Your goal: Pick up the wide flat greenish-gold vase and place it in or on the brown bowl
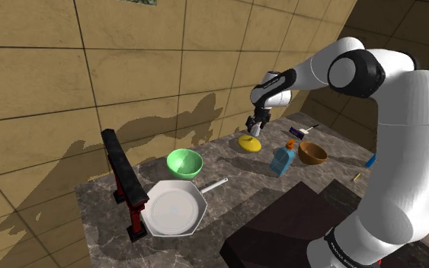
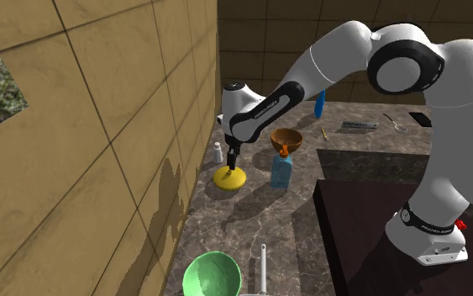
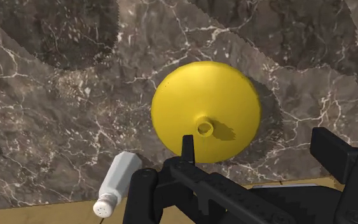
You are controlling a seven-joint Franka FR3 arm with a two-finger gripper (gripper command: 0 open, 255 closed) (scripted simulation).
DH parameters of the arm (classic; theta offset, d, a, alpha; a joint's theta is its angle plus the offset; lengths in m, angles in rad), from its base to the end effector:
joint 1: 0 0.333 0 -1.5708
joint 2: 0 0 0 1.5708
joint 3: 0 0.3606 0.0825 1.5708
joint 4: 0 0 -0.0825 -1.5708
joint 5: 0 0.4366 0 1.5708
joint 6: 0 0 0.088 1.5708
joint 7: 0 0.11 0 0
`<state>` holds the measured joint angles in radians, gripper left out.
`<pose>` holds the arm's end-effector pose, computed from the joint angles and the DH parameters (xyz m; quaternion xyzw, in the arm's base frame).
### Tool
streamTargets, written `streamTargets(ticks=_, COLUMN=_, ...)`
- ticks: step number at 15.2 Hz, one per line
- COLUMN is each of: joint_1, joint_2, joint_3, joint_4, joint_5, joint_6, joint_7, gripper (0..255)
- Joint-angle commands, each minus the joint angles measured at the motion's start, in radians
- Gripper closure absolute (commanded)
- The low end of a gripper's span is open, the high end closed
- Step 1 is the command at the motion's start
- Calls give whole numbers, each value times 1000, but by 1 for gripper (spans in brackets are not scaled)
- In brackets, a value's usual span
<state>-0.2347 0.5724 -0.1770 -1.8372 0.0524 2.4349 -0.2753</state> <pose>0.6538 -0.2756 0.2196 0.9967 -0.0731 0.0064 0.0343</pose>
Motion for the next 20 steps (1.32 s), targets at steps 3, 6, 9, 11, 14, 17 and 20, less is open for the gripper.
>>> streamTargets(ticks=3, joint_1=-34, joint_2=153, joint_3=3, joint_4=156, joint_5=9, joint_6=-14, joint_7=-16, gripper=0)
streamTargets(ticks=6, joint_1=-45, joint_2=208, joint_3=5, joint_4=208, joint_5=12, joint_6=-15, joint_7=-21, gripper=0)
streamTargets(ticks=9, joint_1=-50, joint_2=240, joint_3=9, joint_4=219, joint_5=16, joint_6=7, joint_7=-23, gripper=0)
streamTargets(ticks=11, joint_1=-54, joint_2=262, joint_3=11, joint_4=227, joint_5=18, joint_6=20, joint_7=-24, gripper=0)
streamTargets(ticks=14, joint_1=-56, joint_2=279, joint_3=13, joint_4=234, joint_5=19, joint_6=31, joint_7=-25, gripper=0)
streamTargets(ticks=17, joint_1=-56, joint_2=279, joint_3=13, joint_4=234, joint_5=19, joint_6=31, joint_7=-25, gripper=0)
streamTargets(ticks=20, joint_1=-56, joint_2=279, joint_3=13, joint_4=234, joint_5=19, joint_6=30, joint_7=-25, gripper=0)
